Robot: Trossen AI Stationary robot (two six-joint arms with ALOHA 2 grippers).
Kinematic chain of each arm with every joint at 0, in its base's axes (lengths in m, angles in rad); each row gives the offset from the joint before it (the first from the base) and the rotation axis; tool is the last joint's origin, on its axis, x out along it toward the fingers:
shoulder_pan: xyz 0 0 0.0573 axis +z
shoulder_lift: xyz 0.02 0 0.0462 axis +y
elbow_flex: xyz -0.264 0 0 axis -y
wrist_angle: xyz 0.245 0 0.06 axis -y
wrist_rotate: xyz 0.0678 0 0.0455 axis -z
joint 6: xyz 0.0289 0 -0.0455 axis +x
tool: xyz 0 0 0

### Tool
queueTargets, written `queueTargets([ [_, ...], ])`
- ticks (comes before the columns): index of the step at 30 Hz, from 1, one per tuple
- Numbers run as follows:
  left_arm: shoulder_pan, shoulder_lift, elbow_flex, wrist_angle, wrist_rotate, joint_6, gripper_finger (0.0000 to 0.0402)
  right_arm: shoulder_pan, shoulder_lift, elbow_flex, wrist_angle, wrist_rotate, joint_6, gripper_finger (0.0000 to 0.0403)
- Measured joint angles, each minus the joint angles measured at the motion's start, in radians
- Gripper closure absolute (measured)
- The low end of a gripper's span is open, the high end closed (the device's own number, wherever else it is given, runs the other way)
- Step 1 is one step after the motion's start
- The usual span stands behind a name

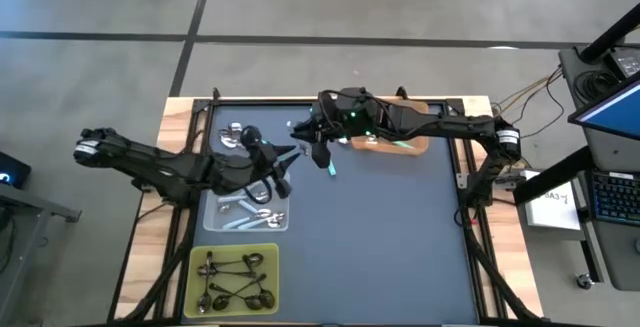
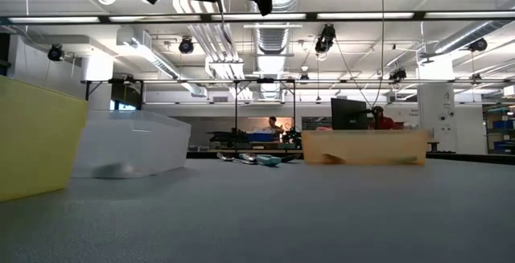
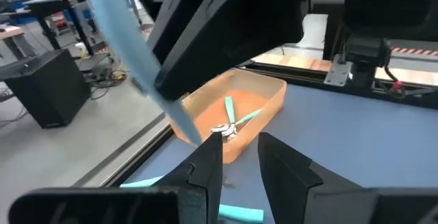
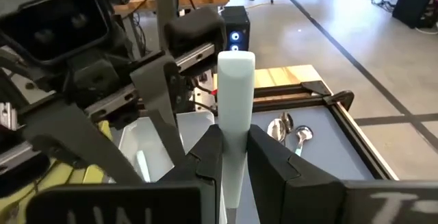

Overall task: Sort silverware by color (type)
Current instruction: Put the light blue spoon into the white bin

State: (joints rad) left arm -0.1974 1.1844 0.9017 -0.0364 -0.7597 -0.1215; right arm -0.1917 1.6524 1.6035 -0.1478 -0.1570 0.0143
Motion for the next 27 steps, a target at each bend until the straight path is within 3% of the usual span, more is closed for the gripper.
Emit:
queueTargets([
  [15,0.003,-0.007,0.021,-0.072,-0.071,-0.101,0.0287,0.001,0.0,0.0,-0.049,-0.004,-0.025,0.0364],
  [23,0.034,-0.003,0.02,-0.054,-0.065,-0.098,0.0285,0.028,0.0,0.0,-0.044,-0.009,-0.07,0.0364],
  [27,0.057,0.006,0.02,-0.026,-0.01,-0.086,0.0285,0.028,0.0,0.0,-0.044,-0.012,-0.079,0.0362],
])
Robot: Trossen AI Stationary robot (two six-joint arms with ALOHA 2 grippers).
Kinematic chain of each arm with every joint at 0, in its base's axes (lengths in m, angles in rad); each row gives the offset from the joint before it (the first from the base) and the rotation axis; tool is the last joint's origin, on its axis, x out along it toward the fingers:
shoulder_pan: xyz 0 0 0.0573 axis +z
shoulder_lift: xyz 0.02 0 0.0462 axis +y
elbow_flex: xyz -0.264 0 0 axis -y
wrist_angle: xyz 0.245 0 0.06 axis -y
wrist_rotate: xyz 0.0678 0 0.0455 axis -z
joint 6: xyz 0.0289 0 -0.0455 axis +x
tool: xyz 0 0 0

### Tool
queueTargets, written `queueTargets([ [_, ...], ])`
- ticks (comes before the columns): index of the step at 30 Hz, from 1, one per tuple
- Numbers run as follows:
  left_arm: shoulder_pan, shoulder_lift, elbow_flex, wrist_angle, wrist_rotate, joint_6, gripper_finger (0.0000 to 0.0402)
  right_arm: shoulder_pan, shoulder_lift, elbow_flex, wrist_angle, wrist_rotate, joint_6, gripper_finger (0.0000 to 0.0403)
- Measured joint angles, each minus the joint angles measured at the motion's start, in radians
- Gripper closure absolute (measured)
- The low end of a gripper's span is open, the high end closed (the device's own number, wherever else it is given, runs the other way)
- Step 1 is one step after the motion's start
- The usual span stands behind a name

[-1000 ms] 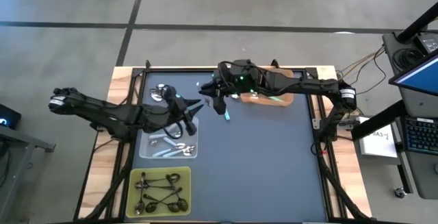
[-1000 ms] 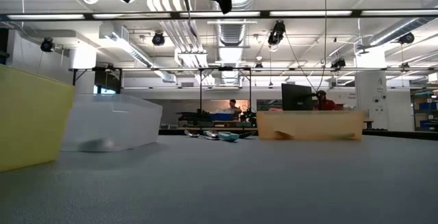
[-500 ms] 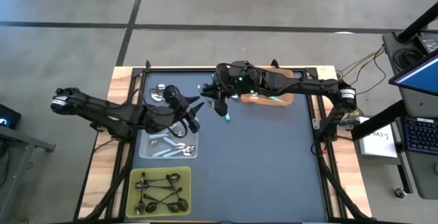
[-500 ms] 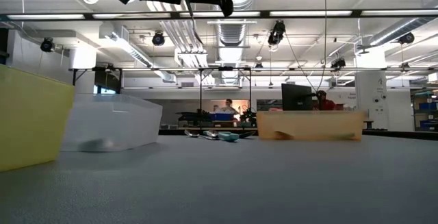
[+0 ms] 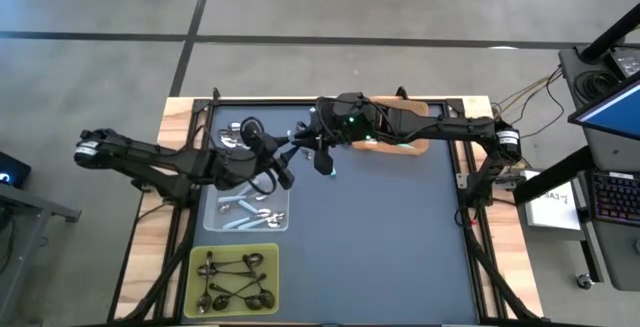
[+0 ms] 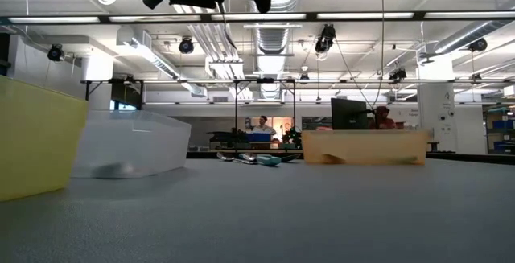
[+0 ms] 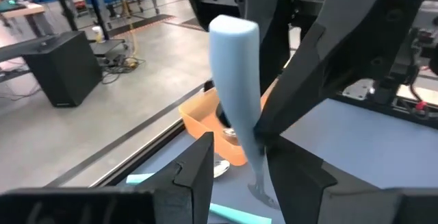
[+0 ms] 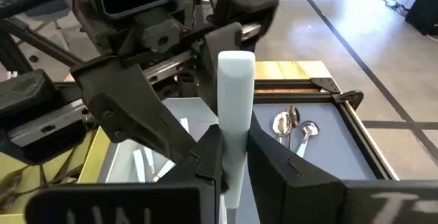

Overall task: Sort silverware by color (type)
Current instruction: Put the light blue spoon into the white bin

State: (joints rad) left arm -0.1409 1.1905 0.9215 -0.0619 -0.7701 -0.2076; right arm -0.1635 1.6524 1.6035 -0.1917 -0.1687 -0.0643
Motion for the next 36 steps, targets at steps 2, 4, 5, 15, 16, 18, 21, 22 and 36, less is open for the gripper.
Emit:
queueTargets([
  [2,0.014,0.003,0.0,0.016,0.036,0.015,0.0285,0.0,0.0,0.0,0.004,0.0,-0.003,0.0362],
  [4,0.025,0.008,0.0,0.027,0.06,0.032,0.0286,0.003,0.0,0.0,0.008,0.0,-0.008,0.0362],
  [5,0.028,0.009,0.0,0.03,0.068,0.038,0.0288,0.004,0.0,0.0,0.009,0.0,-0.011,0.0362],
  [15,0.035,0.014,0.0,-0.01,0.116,-0.094,0.038,0.006,0.0,0.0,0.003,0.001,-0.021,0.0359],
  [16,0.035,0.015,0.0,-0.012,0.12,-0.096,0.038,0.006,0.0,0.0,0.0,0.001,-0.018,0.0357],
  [18,0.035,0.015,0.0,-0.013,0.13,-0.097,0.038,0.006,0.0,0.0,-0.011,0.003,0.004,0.0351],
  [21,0.035,0.015,-0.001,-0.023,0.144,-0.092,0.038,0.0,-0.009,0.0,-0.066,0.0,0.078,0.0336],
  [22,0.035,0.015,-0.002,-0.03,0.145,-0.09,0.0385,-0.007,-0.015,0.0,-0.109,-0.003,0.095,0.0328],
  [36,0.038,-0.041,-0.002,-0.606,0.315,-0.162,0.039,-0.059,-0.033,0.0,-0.544,0.156,0.296,0.0275],
])
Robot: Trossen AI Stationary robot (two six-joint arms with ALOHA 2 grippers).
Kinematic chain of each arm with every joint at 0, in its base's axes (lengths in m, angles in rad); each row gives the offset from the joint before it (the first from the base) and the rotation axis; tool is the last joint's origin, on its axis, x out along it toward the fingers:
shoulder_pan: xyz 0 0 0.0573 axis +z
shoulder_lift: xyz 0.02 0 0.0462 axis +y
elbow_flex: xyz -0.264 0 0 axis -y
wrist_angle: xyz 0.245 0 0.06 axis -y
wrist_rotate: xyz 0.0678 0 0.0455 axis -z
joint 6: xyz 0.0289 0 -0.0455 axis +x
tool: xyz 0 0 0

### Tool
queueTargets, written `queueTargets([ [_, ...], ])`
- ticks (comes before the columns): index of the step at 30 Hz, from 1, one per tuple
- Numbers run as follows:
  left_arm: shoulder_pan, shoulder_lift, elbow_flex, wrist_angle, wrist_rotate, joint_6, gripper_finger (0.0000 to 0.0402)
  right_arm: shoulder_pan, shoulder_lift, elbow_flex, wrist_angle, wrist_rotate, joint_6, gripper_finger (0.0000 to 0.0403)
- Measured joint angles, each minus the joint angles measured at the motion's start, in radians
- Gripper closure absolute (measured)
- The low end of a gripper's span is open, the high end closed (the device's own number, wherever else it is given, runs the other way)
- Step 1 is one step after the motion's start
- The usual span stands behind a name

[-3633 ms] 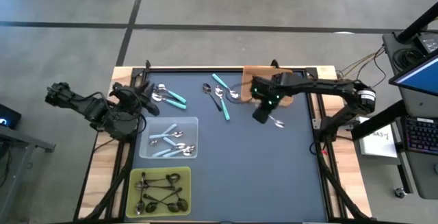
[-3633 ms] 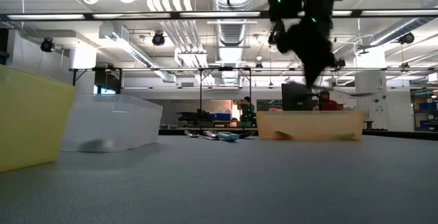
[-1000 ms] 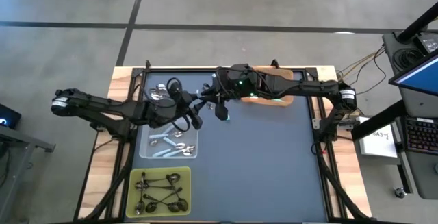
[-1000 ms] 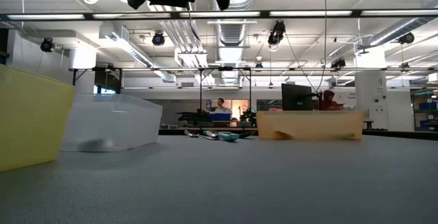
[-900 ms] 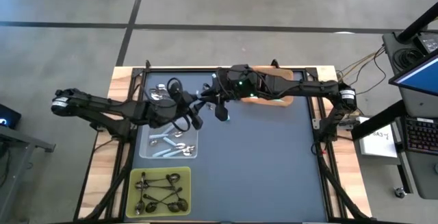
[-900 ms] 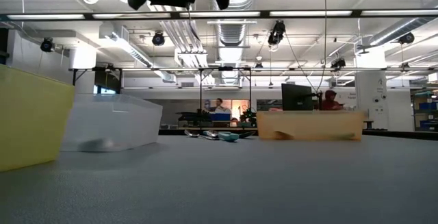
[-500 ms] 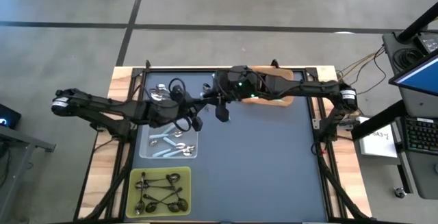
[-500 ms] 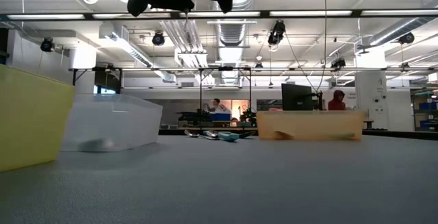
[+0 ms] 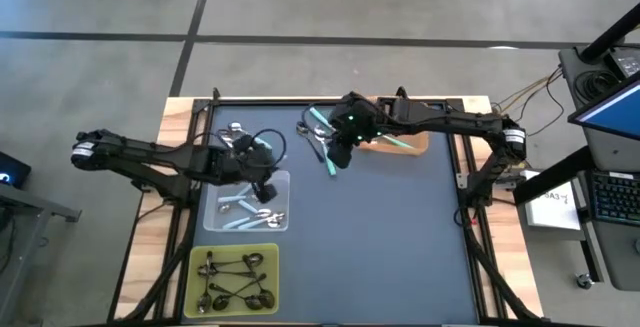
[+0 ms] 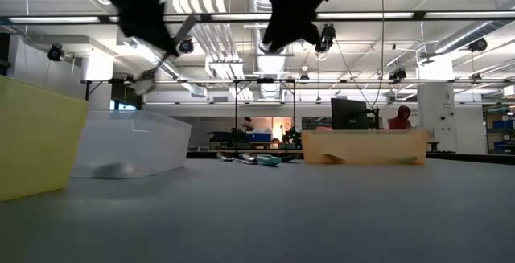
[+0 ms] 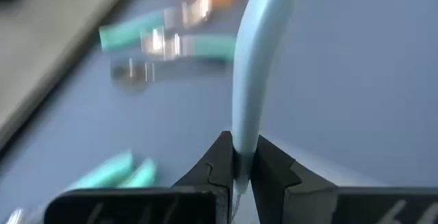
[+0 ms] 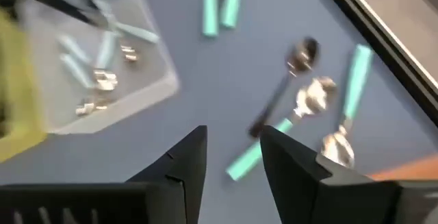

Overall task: Sort silverware by color (type)
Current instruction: Put the light blue spoon into the white bin, then put the green spoon into the orange bin

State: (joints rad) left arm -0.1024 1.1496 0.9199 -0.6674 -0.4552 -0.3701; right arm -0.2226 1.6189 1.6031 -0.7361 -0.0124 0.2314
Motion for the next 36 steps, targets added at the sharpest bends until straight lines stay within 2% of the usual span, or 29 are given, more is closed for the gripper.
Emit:
queueTargets([
  [5,0.0,0.005,0.0,-0.268,0.185,-0.04,0.039,0.001,0.088,-0.002,-0.014,0.048,0.082,0.0288],
  [8,0.0,0.027,0.0,-0.314,0.323,-0.041,0.0385,0.001,0.149,-0.002,-0.013,0.068,0.084,0.0294],
  [10,-0.002,0.043,-0.001,-0.31,0.378,-0.044,0.037,-0.001,0.187,-0.002,-0.013,0.073,0.084,0.0298],
  [16,-0.002,0.074,-0.001,-0.309,0.377,-0.079,0.0314,-0.016,0.261,-0.002,-0.014,0.083,0.059,0.0299],
  [21,-0.002,0.087,-0.001,-0.298,0.376,-0.053,0.0283,-0.054,0.313,-0.002,-0.014,0.142,0.08,0.0293],
  [25,-0.002,0.095,0.001,-0.268,0.362,-0.038,0.0276,-0.101,0.366,-0.002,-0.014,0.137,0.199,0.0292],
  [27,-0.002,0.099,0.007,-0.256,0.36,-0.037,0.0276,-0.118,0.39,-0.002,-0.014,0.102,0.243,0.0291],
  [29,-0.002,0.104,0.014,-0.251,0.359,-0.033,0.0275,-0.125,0.403,-0.002,-0.007,0.06,0.26,0.0291],
  [36,-0.002,0.105,0.014,-0.259,0.334,-0.031,0.0275,-0.116,0.411,-0.002,0.048,0.066,0.269,0.0292],
])
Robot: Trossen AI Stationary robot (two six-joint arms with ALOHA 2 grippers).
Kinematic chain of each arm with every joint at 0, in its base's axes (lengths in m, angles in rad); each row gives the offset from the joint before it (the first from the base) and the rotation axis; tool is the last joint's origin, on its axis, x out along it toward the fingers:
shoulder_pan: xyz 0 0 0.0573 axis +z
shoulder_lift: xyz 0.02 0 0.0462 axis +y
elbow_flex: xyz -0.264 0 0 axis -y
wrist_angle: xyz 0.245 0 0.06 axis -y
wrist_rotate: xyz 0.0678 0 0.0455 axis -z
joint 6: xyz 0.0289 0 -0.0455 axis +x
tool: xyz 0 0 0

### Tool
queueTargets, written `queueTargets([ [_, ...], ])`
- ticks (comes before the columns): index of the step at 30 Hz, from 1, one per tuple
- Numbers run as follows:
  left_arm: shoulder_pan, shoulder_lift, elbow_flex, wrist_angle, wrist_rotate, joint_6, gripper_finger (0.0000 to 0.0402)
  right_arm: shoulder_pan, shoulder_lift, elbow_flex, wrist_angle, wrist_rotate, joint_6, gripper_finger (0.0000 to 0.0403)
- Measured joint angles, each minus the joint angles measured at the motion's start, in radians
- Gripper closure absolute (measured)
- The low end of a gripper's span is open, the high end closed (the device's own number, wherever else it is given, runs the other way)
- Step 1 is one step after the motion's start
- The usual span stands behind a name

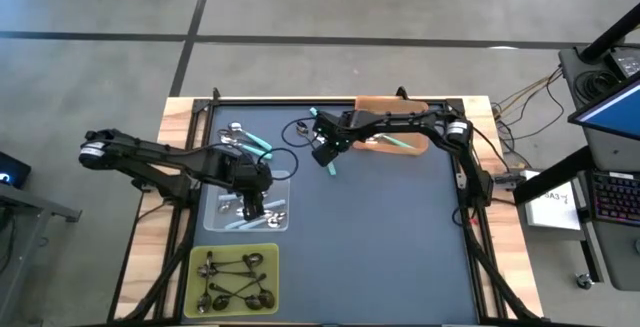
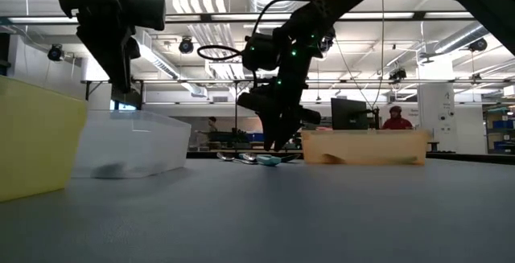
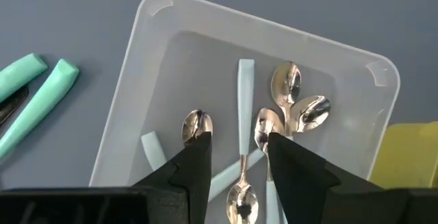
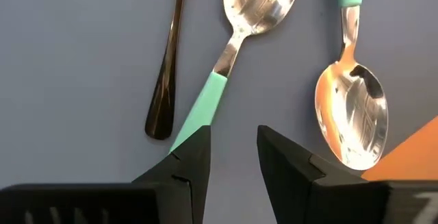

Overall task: Sort silverware by color (type)
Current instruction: Put the green spoon into the orange bin

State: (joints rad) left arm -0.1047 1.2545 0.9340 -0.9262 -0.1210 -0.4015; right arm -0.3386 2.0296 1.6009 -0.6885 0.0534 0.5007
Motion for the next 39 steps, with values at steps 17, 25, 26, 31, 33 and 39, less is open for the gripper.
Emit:
queueTargets([
  [17,0.0,0.0,-0.001,0.002,-0.002,-0.007,0.0274,0.058,0.001,0.0,0.062,0.049,0.025,0.0298],
  [25,0.0,0.0,-0.001,0.009,-0.002,-0.008,0.0274,0.059,0.001,0.0,0.062,0.104,0.025,0.0298],
  [26,0.0,0.0,-0.001,0.009,-0.002,-0.008,0.0274,0.061,0.001,0.0,0.062,0.104,0.026,0.0298],
  [31,0.0,0.0,-0.001,0.009,-0.002,-0.008,0.0274,0.068,0.023,0.0,0.069,0.106,0.083,0.03],
  [33,0.0,0.0,-0.001,0.01,-0.002,-0.008,0.0274,0.071,0.046,0.0,0.074,0.106,0.086,0.0302],
  [39,0.0,0.0,-0.001,0.01,-0.002,-0.006,0.0274,0.09,0.107,0.005,0.062,0.14,0.082,0.0303],
])
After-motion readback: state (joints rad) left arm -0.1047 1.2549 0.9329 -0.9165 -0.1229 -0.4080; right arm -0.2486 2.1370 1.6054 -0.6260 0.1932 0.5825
